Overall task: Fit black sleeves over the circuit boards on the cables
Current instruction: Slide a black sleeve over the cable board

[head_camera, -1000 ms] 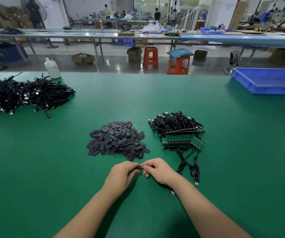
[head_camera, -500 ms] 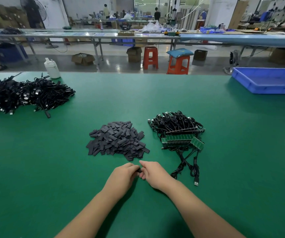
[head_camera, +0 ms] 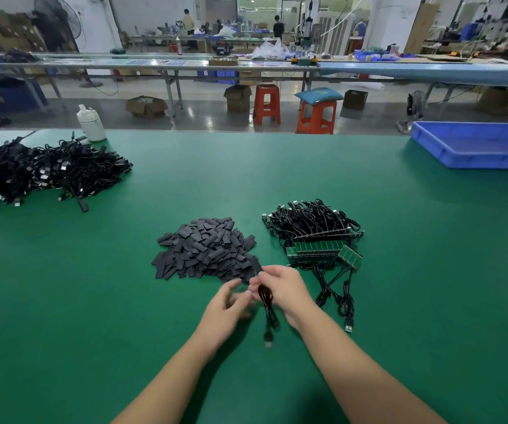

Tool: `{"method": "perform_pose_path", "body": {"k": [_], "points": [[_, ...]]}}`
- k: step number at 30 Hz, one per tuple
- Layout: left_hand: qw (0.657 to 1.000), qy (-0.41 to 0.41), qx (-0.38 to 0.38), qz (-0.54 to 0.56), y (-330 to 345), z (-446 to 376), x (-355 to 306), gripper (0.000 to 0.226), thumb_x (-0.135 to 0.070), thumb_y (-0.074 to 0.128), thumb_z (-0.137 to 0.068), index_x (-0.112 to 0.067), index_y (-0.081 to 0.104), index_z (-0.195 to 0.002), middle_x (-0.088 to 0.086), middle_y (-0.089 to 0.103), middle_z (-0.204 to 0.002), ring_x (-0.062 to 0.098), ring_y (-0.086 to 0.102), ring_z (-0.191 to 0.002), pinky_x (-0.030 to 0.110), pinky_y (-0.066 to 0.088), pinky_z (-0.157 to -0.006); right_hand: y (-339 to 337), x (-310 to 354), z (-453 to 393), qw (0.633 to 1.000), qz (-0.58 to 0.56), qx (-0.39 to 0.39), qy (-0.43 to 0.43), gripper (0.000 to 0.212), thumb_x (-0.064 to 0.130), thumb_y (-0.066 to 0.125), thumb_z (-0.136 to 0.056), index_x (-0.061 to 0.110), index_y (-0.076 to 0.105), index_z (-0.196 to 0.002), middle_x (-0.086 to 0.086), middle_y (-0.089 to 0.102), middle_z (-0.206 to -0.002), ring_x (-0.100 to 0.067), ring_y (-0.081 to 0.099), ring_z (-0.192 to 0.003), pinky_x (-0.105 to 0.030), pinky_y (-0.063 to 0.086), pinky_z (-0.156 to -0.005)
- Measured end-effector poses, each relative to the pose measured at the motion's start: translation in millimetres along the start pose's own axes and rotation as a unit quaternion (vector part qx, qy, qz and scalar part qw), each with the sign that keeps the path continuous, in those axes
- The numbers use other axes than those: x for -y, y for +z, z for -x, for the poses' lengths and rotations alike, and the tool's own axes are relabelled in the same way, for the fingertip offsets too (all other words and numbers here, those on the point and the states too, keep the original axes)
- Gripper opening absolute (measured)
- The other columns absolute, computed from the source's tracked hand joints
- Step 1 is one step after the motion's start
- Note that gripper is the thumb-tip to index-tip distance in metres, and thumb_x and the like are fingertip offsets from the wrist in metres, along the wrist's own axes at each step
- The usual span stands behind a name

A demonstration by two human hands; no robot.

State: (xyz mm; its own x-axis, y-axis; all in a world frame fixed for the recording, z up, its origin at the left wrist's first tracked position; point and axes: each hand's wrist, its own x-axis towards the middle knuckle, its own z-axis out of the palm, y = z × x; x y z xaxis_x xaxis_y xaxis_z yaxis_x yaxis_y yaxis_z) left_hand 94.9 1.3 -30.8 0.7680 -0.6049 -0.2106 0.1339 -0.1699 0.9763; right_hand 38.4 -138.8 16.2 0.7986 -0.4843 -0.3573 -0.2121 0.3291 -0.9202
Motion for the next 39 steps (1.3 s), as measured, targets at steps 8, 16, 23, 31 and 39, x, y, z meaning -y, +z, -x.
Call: {"method": "perform_pose_path", "body": {"k": [8,16,23,31,39], "points": [[0.998,-0.012,0.057,-0.017,8.9,9.4,-5.4,0.017,-0.010,0.066,-0.093,-0.010,0.066,-0.110,0.012,0.072,-0.074,0.023,0.064,-0.066,0.033,0.050,-0.065,-4.1,1.7,-1.3,0.999,-0.044,0.005,-0.023,0.026,0.010,0.058,-0.099,0.002,0.053,-0.123,-0.015,0.074,-0.106,-0.020,0.073,-0.094,-0.029,0.060,-0.078],[0.932,0.028,-0.172,-0.316,-85.7,-4.9,-24.0,0.033,-0.024,0.068,-0.091,-0.015,0.067,-0.123,0.001,0.074,-0.104,0.012,0.070,-0.082,0.030,0.054,-0.085,-77.0,19.0,-19.3,0.784,0.501,-0.279,-0.237,0.032,0.027,0.057,-0.096,0.017,0.063,-0.126,-0.002,0.063,-0.125,-0.020,0.052,-0.116,-0.038,0.044,-0.102],[0.772,-0.112,-0.324,-0.535,-207.4,-1.1,-14.1,0.021,-0.035,0.057,-0.092,-0.016,0.066,-0.093,0.011,0.068,-0.085,0.032,0.064,-0.081,0.034,0.052,-0.069,-146.3,33.5,-34.8,0.889,0.354,-0.290,0.018,0.081,0.042,0.061,-0.096,0.009,0.017,-0.156,-0.015,0.032,-0.158,-0.038,0.031,-0.144,-0.055,0.029,-0.116],[0.656,-0.146,-0.344,-0.655,-213.2,-4.7,-2.2,0.044,-0.052,0.060,-0.088,-0.014,0.063,-0.111,0.013,0.059,-0.117,0.033,0.049,-0.107,0.040,0.041,-0.086,-142.7,30.4,-35.8,0.938,0.145,-0.315,-0.029,0.049,0.022,0.068,-0.094,0.011,0.048,-0.137,-0.013,0.062,-0.120,-0.025,0.061,-0.087,-0.042,0.051,-0.078],[0.893,0.129,-0.135,-0.409,-87.5,-19.4,-49.4,0.029,-0.033,0.060,-0.095,-0.025,0.067,-0.122,-0.006,0.071,-0.112,0.009,0.065,-0.097,0.029,0.051,-0.091,-77.7,48.2,-13.8,0.947,0.270,-0.109,-0.135,0.034,0.020,0.062,-0.096,0.014,0.056,-0.128,0.002,0.063,-0.114,-0.011,0.063,-0.077,-0.017,0.049,-0.059]]}}
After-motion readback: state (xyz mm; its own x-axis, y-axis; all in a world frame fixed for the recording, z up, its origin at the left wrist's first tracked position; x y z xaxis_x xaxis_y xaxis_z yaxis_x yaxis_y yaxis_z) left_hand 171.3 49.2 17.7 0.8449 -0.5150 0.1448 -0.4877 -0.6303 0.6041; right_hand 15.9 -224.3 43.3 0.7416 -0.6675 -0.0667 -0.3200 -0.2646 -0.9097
